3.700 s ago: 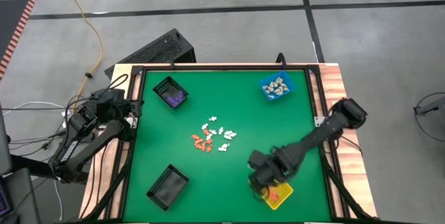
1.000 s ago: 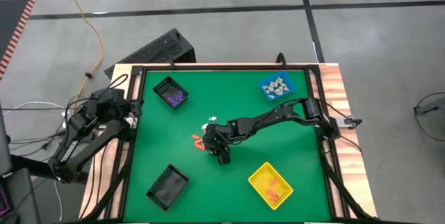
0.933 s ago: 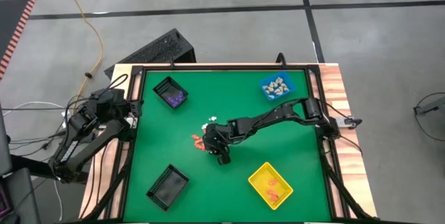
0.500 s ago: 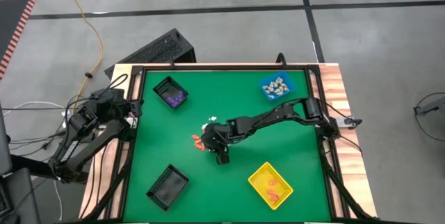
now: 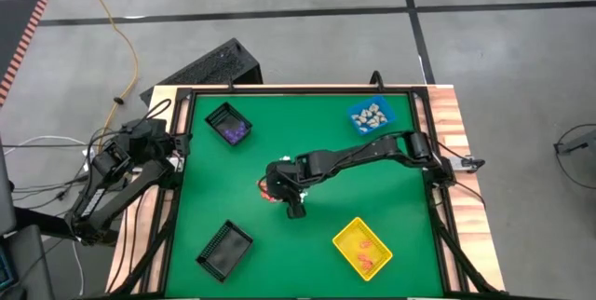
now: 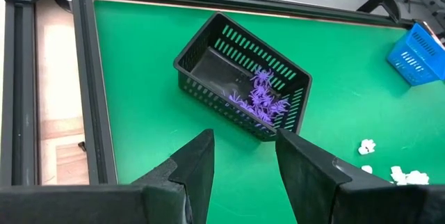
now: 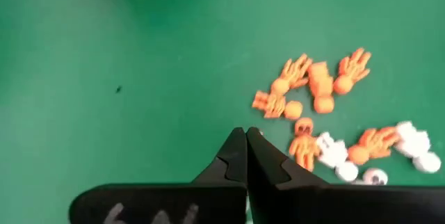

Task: Sort Halloween decoration
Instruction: Put the orange skeleton toy into the yellow basket

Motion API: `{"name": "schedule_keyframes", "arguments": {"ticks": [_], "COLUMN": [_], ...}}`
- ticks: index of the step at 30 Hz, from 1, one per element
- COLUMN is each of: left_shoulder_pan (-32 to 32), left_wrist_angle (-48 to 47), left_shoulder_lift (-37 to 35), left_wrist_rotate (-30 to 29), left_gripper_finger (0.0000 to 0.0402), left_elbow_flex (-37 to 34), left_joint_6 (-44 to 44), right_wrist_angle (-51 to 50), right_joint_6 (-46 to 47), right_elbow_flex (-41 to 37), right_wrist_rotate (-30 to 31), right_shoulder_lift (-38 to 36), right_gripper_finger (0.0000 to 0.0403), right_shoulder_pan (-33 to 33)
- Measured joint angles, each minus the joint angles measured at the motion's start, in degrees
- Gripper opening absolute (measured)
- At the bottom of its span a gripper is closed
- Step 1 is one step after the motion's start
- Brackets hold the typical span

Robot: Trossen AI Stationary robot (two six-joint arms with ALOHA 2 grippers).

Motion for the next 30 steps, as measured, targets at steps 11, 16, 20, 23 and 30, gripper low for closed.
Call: {"name": "schedule_keyframes", "arguments": {"ticks": [11,16,20,23,30], "left_shoulder_pan": [0.0,0.0,0.0,0.0,0.0], "left_wrist_angle": [0.0,0.0,0.0,0.0,0.0], "left_shoulder_lift": [0.0,0.0,0.0,0.0,0.0], "left_wrist_rotate": [0.0,0.1,0.2,0.2,0.5], "left_gripper_finger": [0.0143,0.0143,0.0143,0.0143,0.0143], "left_elbow_flex": [0.0,0.0,0.0,0.0,0.0], "left_joint_6": [0.1,0.2,0.2,0.4,0.5], "right_wrist_angle": [0.3,0.9,0.8,-0.2,-2.2], "right_joint_6": [0.1,0.6,1.3,1.8,6.2], "right_elbow_flex": [-0.4,-0.5,-0.3,-0.2,-0.1], "right_wrist_rotate": [1.6,4.5,4.5,4.6,7.9], "right_shoulder_lift": [2.9,4.6,6.6,7.2,8.5], "right_gripper_finger": [0.0137,0.0189,0.0207,0.0205,0.0138], "right_shoulder_pan": [0.2,0.1,0.1,0.5,1.0]}}
